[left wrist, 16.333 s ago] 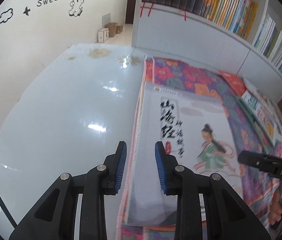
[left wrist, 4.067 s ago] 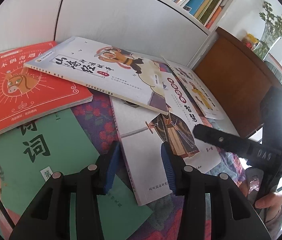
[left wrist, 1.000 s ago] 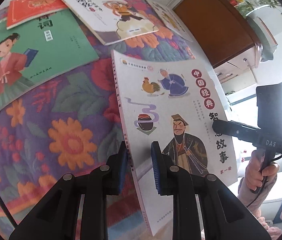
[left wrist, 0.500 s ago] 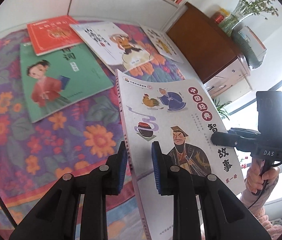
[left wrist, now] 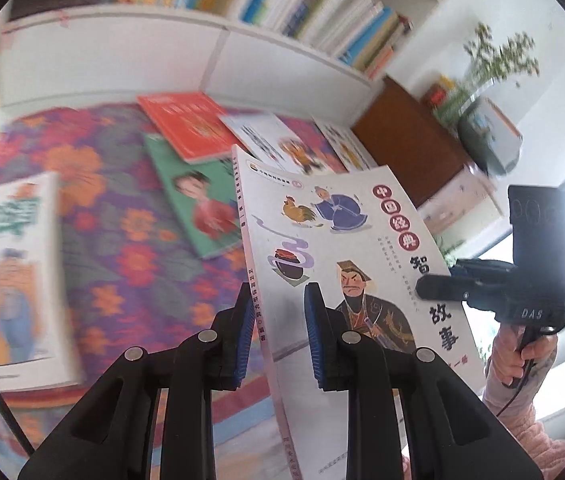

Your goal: Organize books

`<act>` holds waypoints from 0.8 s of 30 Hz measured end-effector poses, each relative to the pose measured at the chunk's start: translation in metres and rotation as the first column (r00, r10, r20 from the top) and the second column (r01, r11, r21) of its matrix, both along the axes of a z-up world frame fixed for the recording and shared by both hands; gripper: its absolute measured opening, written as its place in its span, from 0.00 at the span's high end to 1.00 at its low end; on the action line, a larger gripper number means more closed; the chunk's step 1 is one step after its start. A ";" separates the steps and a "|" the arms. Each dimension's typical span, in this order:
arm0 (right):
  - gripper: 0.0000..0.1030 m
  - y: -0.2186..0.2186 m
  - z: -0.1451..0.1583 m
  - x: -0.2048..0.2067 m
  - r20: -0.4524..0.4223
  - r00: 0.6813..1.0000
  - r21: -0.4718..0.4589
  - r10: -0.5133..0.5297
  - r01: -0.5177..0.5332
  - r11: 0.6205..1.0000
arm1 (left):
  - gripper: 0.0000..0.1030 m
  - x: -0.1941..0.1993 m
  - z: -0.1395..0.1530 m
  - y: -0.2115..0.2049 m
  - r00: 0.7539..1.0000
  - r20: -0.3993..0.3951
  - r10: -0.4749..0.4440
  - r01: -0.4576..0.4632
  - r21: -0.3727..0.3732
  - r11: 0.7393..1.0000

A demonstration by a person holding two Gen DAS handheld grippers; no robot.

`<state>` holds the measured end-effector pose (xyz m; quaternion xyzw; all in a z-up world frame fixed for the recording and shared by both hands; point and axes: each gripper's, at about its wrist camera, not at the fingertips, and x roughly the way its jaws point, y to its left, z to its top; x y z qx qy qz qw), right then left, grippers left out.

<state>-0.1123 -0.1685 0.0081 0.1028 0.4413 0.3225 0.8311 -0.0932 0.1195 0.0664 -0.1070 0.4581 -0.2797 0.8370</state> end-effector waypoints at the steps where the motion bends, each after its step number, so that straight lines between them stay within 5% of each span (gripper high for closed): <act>1: 0.83 0.011 0.004 0.001 0.013 1.000 -0.001 0.013 -0.013 1.000 | 0.80 -0.001 0.004 0.012 1.000 0.012 0.020 -0.020 0.000 1.000; 13: 0.83 0.157 0.031 0.048 0.135 0.967 -0.008 0.216 -0.217 0.976 | 0.79 0.008 0.029 0.144 0.966 0.126 0.227 -0.230 0.009 0.973; 24: 0.83 0.252 0.000 0.098 0.130 0.943 -0.014 0.305 -0.306 0.952 | 0.77 0.031 -0.025 0.211 0.921 0.099 0.376 -0.381 0.041 0.923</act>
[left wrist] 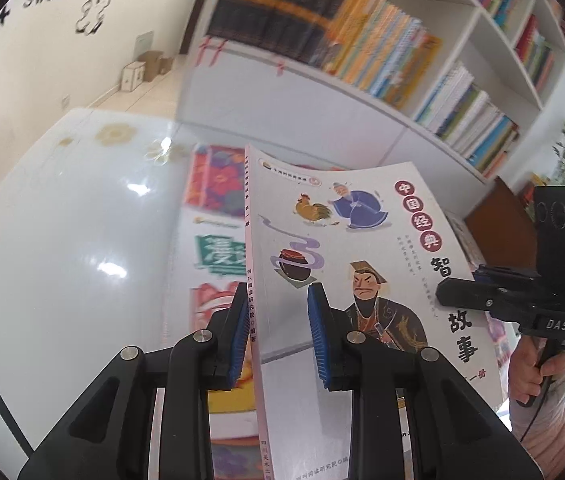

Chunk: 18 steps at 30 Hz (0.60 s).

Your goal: Organize books

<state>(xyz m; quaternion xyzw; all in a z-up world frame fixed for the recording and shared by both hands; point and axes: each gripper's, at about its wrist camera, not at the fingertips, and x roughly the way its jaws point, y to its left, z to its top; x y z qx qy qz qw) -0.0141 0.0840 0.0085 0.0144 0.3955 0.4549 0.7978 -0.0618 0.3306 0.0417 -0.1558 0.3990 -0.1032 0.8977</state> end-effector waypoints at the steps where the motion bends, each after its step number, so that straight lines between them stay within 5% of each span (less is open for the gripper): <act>1: 0.83 0.005 -0.004 0.003 -0.005 1.000 -0.004 0.003 -0.003 1.000 | 0.77 0.004 -0.007 0.006 1.000 -0.010 0.008 -0.008 -0.007 1.000; 9: 0.83 0.034 -0.048 0.038 -0.085 0.996 -0.019 -0.014 0.012 1.000 | 0.77 0.019 -0.057 0.030 0.995 -0.103 0.002 -0.008 -0.050 0.999; 18: 0.82 0.038 -0.089 0.046 -0.185 0.982 -0.027 -0.036 0.031 0.999 | 0.75 0.020 -0.064 0.036 0.994 -0.103 0.021 -0.026 -0.047 0.999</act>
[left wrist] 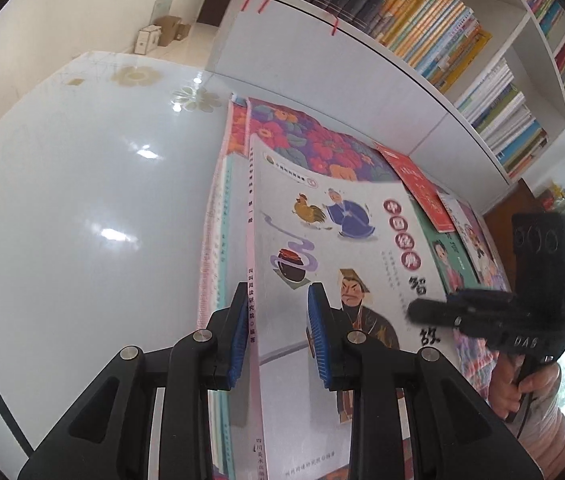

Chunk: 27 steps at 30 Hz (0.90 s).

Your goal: Organize books

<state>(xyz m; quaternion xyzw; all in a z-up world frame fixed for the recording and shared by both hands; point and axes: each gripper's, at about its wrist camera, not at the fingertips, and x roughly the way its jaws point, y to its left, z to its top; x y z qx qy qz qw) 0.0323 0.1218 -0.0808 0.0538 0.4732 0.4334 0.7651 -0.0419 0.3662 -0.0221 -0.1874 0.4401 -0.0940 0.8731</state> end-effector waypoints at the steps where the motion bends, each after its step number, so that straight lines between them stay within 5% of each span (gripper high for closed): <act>1: 0.82 0.000 -0.001 -0.001 -0.002 1.000 0.010 -0.003 0.003 1.000 | 0.74 0.000 0.000 0.001 1.000 0.000 0.002 -0.002 -0.003 1.000; 6: 0.82 -0.003 -0.005 0.003 -0.027 0.999 0.041 -0.020 0.022 0.999 | 0.73 0.001 0.000 0.001 1.000 -0.003 0.011 -0.011 -0.007 1.000; 10: 0.82 -0.007 -0.006 0.003 -0.042 0.999 0.060 -0.033 0.036 0.998 | 0.73 -0.002 0.009 0.005 0.993 0.041 0.109 -0.112 0.081 0.990; 19: 0.81 -0.021 -0.007 -0.001 -0.063 0.992 0.104 -0.108 0.114 0.988 | 0.73 -0.005 0.013 -0.002 0.991 0.038 0.132 -0.135 0.117 0.984; 22: 0.68 -0.036 0.003 -0.010 0.003 0.977 0.083 -0.211 0.210 0.974 | 0.73 -0.011 0.024 -0.003 0.987 0.058 0.153 -0.159 0.117 0.980; 24: 0.48 -0.051 0.012 -0.014 0.023 0.970 0.115 -0.242 0.238 0.964 | 0.73 -0.014 0.034 -0.007 0.985 0.075 0.155 -0.163 0.118 0.980; 27: 0.44 -0.072 0.021 -0.013 0.023 0.959 0.131 -0.284 0.279 0.951 | 0.73 -0.016 0.047 -0.017 0.984 0.095 0.153 -0.163 0.102 0.981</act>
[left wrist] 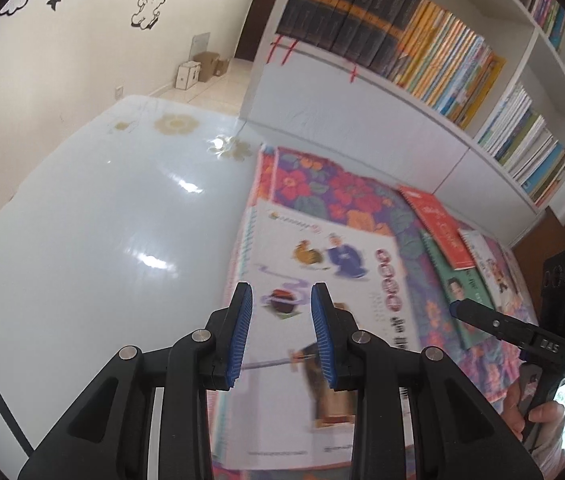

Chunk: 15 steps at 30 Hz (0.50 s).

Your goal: Organize books

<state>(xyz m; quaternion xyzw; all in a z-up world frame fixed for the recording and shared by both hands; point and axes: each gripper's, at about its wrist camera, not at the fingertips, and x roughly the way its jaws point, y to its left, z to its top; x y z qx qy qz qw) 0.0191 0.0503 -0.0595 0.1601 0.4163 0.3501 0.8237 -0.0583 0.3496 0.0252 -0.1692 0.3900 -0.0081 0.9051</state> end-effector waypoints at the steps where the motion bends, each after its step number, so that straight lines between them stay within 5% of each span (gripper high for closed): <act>1: 0.44 -0.005 0.002 0.001 0.001 1.000 -0.003 -0.008 0.008 1.000 | 0.73 0.000 0.003 -0.003 1.000 0.002 0.001 0.000 -0.012 1.000; 6: 0.44 -0.037 0.009 0.003 -0.027 0.999 0.034 -0.037 0.038 0.999 | 0.73 0.003 0.015 -0.029 1.000 0.002 -0.021 0.021 -0.126 0.992; 15: 0.44 -0.137 0.032 -0.001 0.012 0.993 0.078 -0.117 0.116 0.990 | 0.73 0.030 0.053 -0.122 0.996 0.045 -0.079 0.084 -0.117 0.990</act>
